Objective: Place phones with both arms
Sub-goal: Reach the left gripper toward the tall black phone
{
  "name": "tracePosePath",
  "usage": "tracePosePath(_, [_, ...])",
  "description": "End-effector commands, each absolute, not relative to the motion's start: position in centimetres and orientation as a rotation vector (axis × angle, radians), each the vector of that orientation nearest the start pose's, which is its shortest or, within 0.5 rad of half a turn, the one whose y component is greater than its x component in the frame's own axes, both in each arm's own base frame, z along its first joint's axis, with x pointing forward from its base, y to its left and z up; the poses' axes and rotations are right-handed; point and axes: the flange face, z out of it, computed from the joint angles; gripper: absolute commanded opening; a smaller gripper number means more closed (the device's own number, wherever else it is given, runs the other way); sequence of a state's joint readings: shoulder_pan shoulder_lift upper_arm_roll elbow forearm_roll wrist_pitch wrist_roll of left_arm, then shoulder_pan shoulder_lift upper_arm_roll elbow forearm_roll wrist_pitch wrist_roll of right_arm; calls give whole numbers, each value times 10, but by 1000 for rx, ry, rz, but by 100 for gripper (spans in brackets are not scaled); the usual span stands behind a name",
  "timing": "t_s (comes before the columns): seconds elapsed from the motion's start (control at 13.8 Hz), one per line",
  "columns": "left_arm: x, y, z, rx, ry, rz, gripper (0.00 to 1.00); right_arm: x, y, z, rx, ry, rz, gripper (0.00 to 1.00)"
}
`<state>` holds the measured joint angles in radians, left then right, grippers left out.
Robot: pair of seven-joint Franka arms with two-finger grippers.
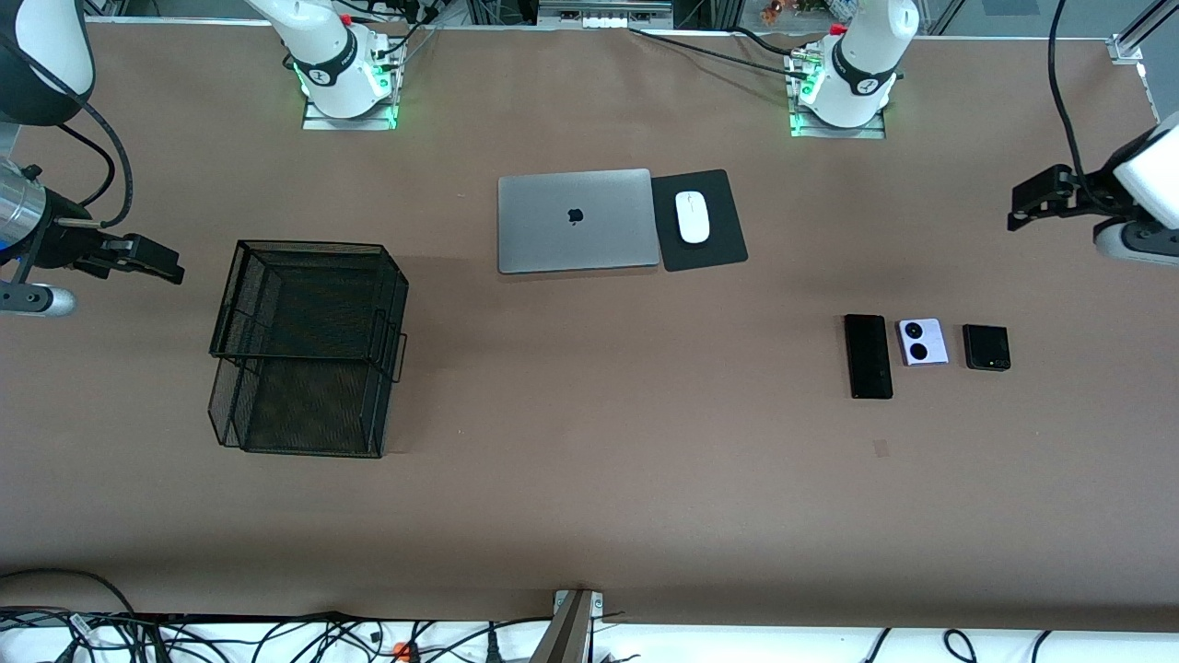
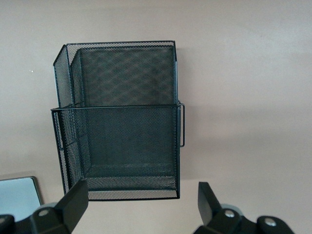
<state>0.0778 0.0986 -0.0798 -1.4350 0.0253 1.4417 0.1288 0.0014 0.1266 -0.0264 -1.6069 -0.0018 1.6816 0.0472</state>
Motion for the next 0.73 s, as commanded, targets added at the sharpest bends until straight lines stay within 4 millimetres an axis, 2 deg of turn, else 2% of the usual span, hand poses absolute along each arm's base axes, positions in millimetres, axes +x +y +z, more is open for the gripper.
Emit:
tracePosePath(0.0, [570, 14, 632, -3143, 207, 71, 100, 599, -14, 549, -3135, 104, 89, 100])
tracePosePath(0.44, [574, 9, 629, -3149, 196, 78, 100, 599, -13, 549, -3126, 106, 91, 100])
tracePosePath(0.65, [571, 10, 621, -3152, 194, 145, 100, 599, -13, 549, -3126, 104, 91, 100])
